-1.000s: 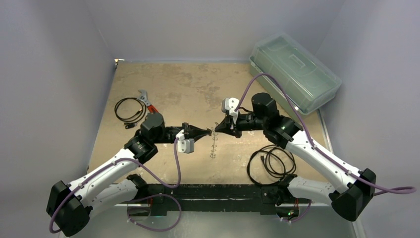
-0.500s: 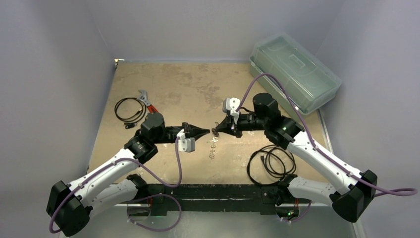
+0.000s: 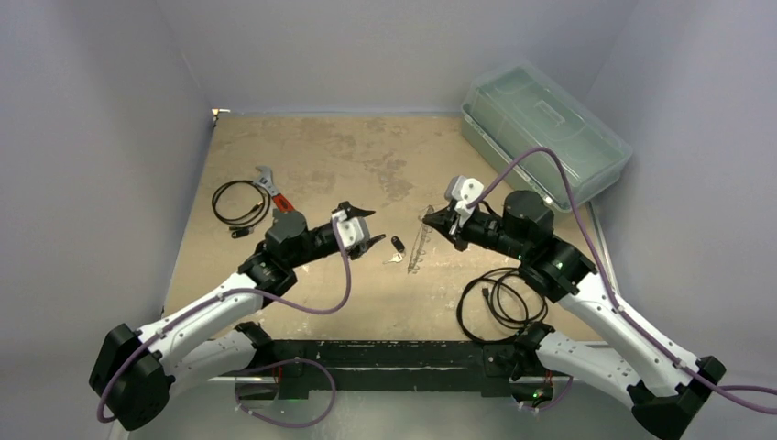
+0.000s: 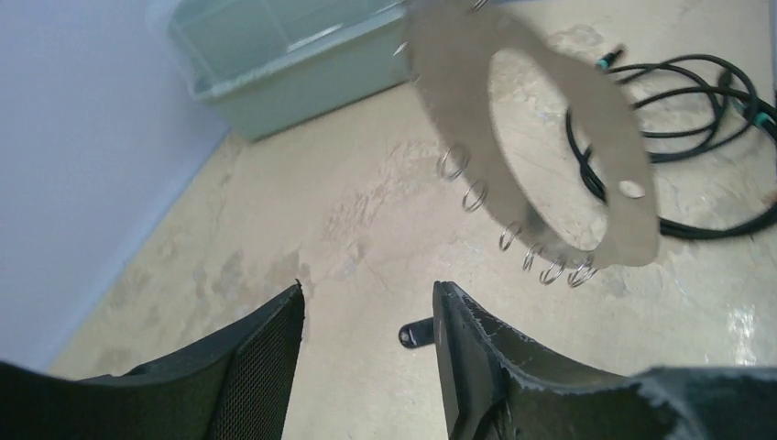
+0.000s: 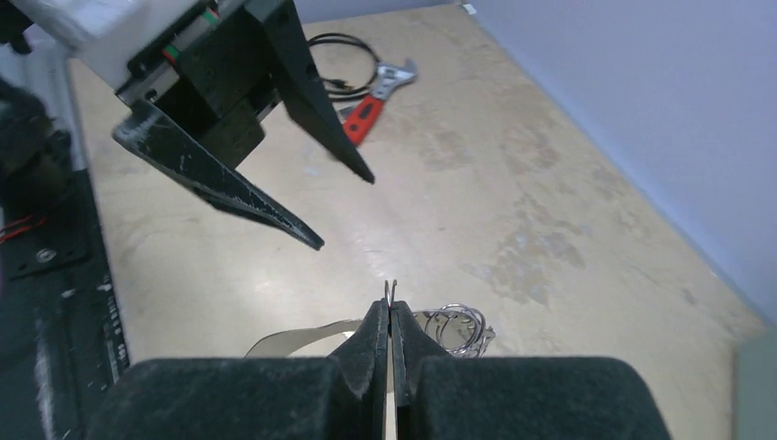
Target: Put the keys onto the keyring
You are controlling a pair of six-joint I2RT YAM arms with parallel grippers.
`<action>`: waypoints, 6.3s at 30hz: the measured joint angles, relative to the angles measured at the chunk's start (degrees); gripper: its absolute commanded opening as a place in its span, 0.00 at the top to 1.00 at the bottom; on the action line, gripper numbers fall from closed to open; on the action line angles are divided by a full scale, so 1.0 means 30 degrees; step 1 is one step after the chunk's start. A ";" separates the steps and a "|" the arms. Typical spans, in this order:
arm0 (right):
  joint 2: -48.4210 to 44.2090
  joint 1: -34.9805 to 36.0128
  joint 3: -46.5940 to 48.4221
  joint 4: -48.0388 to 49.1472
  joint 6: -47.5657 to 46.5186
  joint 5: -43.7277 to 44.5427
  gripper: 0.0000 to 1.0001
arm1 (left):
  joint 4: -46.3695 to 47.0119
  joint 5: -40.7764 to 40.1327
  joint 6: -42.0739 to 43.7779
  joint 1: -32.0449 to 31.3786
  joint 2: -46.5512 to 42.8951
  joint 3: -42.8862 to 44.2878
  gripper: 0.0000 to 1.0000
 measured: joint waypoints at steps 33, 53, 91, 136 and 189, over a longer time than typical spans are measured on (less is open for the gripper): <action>-0.2572 -0.0007 -0.0925 0.0277 0.2484 0.9202 1.00 | -0.9420 -0.7380 -1.1329 -0.2652 1.5730 0.9865 0.74; -0.2521 -0.0007 -0.0947 0.0277 0.2484 0.9173 1.00 | -0.9122 -0.8488 -1.1329 -0.3155 1.7398 1.0506 0.99; -0.2149 -0.0007 -0.0947 0.0736 0.2688 0.8029 1.00 | -0.9814 -0.8546 -0.5027 -0.2601 0.7504 0.8386 1.00; 0.2703 0.0328 -0.0656 0.1960 0.1100 -0.3840 1.00 | -0.2492 -0.1734 0.0415 -0.2397 -0.0095 0.1705 1.00; 0.4313 0.0335 0.0277 0.0306 -0.0641 -0.5064 1.00 | -0.2484 0.0357 0.0423 -0.2397 -0.0663 0.1406 1.00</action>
